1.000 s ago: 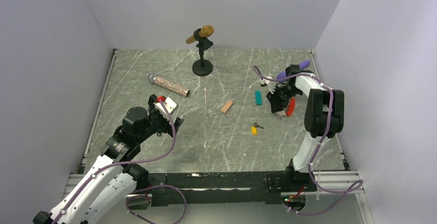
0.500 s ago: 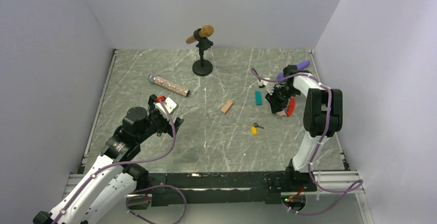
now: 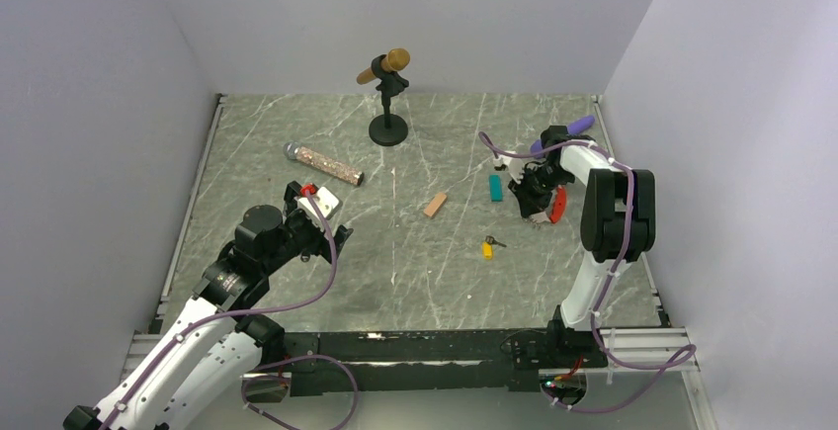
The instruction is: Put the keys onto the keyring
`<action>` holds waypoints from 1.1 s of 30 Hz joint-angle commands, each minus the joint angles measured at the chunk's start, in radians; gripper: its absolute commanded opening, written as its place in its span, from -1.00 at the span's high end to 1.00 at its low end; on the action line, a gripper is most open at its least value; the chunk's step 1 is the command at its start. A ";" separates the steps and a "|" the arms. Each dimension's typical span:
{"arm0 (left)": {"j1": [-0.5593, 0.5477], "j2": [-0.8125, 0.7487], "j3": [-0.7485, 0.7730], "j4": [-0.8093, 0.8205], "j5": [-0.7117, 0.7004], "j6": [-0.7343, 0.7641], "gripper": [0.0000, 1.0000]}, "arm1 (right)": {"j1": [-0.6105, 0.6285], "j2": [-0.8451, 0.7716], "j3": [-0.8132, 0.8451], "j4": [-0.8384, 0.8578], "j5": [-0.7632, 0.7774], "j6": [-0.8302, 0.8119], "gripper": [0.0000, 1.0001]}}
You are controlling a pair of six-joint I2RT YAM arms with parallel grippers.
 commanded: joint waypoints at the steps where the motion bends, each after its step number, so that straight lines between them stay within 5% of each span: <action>1: 0.006 -0.009 0.034 0.024 0.017 -0.008 -0.99 | 0.003 0.008 0.012 -0.006 -0.004 0.004 0.87; 12: 0.006 -0.008 0.035 0.023 0.018 -0.007 -0.99 | 0.003 -0.016 0.031 -0.005 -0.016 0.035 1.00; 20: 0.006 -0.004 0.034 0.024 0.018 -0.007 -0.99 | 0.010 -0.026 0.022 0.009 0.025 0.064 0.66; 33: 0.010 0.004 0.036 0.024 0.023 -0.008 -0.99 | 0.053 -0.084 0.015 0.054 0.050 0.095 0.57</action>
